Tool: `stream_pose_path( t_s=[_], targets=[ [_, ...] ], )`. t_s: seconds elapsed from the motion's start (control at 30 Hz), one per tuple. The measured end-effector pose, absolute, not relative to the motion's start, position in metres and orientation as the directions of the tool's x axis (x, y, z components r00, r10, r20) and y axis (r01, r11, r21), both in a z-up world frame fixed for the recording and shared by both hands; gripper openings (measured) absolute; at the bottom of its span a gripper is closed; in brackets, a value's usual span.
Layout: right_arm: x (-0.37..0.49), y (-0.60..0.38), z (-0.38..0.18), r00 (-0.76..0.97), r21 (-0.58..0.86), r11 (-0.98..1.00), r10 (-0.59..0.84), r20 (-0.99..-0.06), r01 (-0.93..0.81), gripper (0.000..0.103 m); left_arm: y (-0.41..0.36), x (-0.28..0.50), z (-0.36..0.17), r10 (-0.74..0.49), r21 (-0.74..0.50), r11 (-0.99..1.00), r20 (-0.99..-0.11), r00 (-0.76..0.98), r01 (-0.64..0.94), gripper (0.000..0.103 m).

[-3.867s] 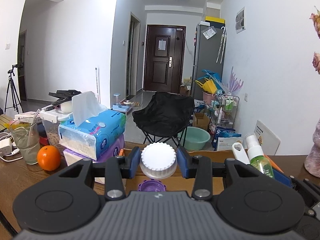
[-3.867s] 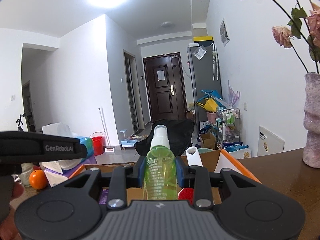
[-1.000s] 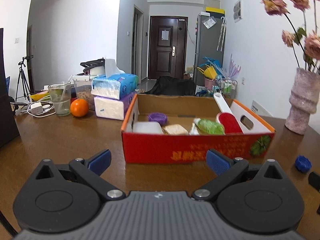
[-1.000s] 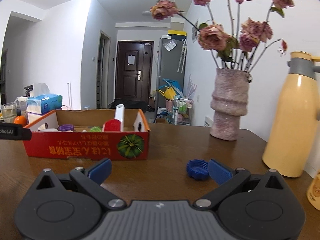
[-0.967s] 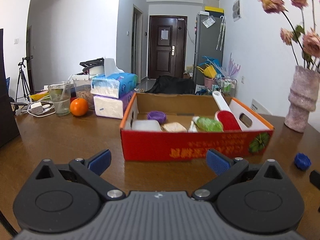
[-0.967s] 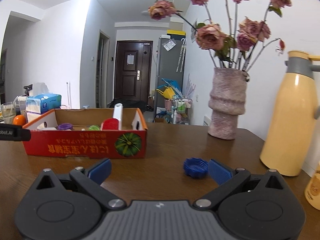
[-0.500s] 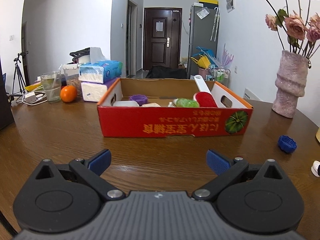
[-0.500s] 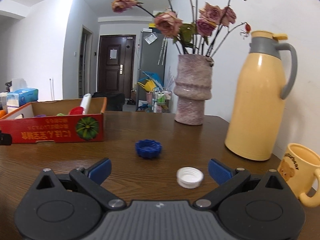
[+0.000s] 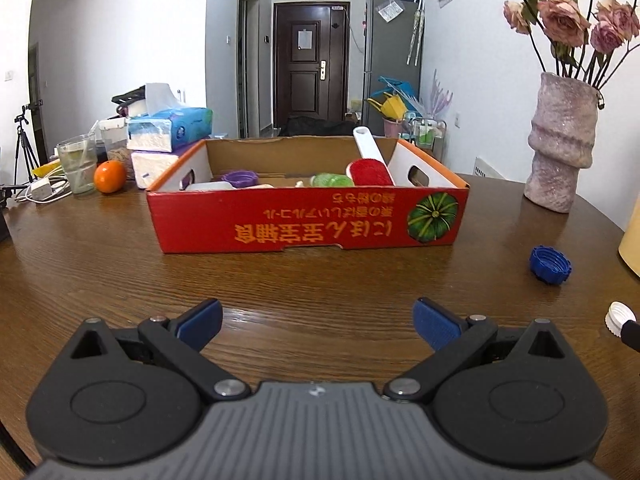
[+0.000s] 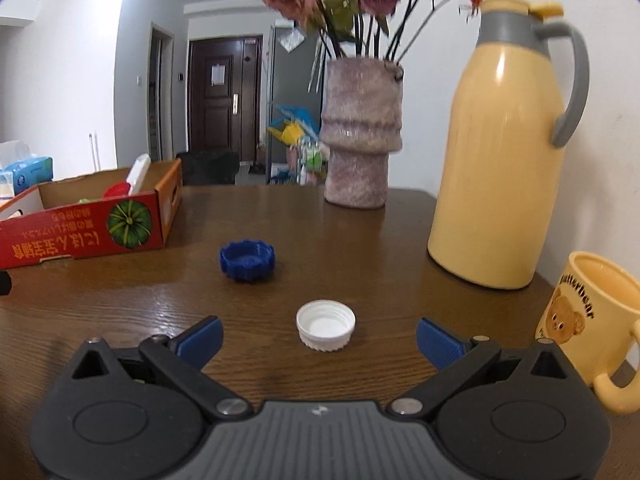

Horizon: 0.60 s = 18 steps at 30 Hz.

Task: Organize rigid objects
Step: 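Close the right gripper on the white screw cap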

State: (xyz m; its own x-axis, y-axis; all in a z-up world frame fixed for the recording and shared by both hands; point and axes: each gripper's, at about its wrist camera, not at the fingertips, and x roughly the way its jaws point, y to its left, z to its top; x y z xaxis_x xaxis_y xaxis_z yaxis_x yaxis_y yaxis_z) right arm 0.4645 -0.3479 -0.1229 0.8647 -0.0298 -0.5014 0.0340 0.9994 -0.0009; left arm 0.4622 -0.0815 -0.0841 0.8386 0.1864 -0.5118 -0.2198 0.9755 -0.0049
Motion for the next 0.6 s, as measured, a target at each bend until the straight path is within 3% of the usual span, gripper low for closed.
stream_pose_path(
  t_s=[0.17, 0.4, 0.5, 0.6],
  targets=[
    [0.484, -0.360, -0.130, 0.833, 0.034, 0.999, -0.004, -0.553, 0.028, 0.099, -0.089, 0.467, -0.087, 0.176, -0.010, 0.977, -0.522, 0.834, -0.212, 0.103],
    [0.516, -0.373, -0.139, 0.784, 0.108, 0.994, 0.059, -0.617, 0.010, 0.064, -0.106, 0.476, -0.091, 0.160, -0.009, 0.981, -0.539, 0.827, -0.196, 0.103],
    [0.521, -0.375, -0.140, 0.790, 0.136, 0.990, 0.102, -0.604, -0.025, 0.039, -0.116, 0.481, -0.092, 0.157, -0.006, 0.982, -0.544, 0.824, -0.191, 0.103],
    [0.521, -0.374, -0.138, 0.800, 0.130, 0.991, 0.105, -0.591, -0.034, 0.039, -0.125, 0.486, -0.093, 0.149, -0.008, 0.983, -0.549, 0.822, -0.183, 0.103]
  ],
)
